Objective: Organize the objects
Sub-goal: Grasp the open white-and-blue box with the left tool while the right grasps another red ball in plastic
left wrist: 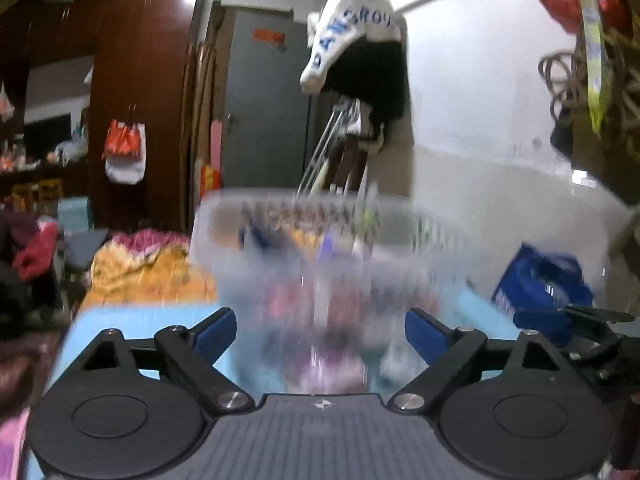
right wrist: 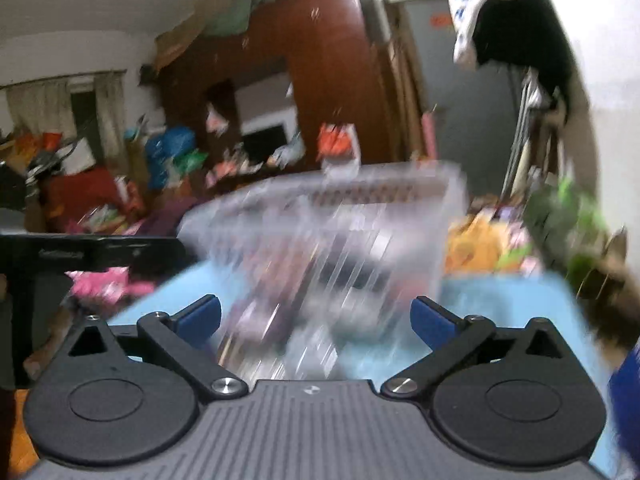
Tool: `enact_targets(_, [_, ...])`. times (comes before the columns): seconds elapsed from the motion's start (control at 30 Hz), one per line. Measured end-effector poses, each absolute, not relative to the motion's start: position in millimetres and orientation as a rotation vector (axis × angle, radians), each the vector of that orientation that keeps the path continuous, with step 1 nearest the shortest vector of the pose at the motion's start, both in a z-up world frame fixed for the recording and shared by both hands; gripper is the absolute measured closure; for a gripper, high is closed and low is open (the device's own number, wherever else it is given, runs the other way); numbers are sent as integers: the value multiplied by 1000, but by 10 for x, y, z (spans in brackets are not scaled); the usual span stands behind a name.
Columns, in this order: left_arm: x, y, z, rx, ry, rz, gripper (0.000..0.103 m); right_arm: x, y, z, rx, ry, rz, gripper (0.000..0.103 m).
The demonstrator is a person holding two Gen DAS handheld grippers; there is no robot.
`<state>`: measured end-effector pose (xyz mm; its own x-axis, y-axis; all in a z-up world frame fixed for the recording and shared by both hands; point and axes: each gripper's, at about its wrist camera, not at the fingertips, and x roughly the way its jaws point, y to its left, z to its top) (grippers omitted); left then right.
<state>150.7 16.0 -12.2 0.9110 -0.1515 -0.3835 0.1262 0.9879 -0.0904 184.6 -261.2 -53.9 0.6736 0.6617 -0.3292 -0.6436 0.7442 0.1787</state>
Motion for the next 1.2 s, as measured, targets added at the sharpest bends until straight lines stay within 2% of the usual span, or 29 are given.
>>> enact_targets(0.1, [1393, 131, -362, -51, 433, -119, 10, 1743, -2474, -754, 4, 479, 792, 0])
enact_targets(0.17, [1378, 131, -442, -33, 448, -107, 10, 1727, -2379, -813, -26, 508, 828, 11])
enact_targets(0.2, [1396, 128, -464, -16, 454, -103, 10, 1736, -2336, -829, -42, 521, 834, 22])
enact_targets(0.23, [1432, 116, -475, -3, 463, -100, 10, 1748, -2303, -840, -55, 530, 835, 28])
enact_targets(0.3, [1538, 99, -491, 10, 494, -103, 10, 1760, -2251, -859, -79, 535, 856, 30])
enact_targets(0.37, [1562, 105, -540, 12, 512, -104, 12, 1779, -2230, -869, -90, 550, 875, 39])
enact_targets(0.43, [1585, 95, -592, 10, 530, -95, 25, 1761, -2253, -891, -96, 543, 891, 50])
enact_targets(0.5, [1583, 120, -599, 7, 536, -82, 51, 1703, -2274, -916, -100, 528, 903, 57])
enact_targets(0.83, [1410, 299, -565, -107, 414, -128, 51, 1577, -2521, -910, 60, 334, 882, 57])
enact_targets(1.2, [1400, 340, -557, -122, 394, -143, 51, 1599, -2503, -921, 51, 322, 880, 57])
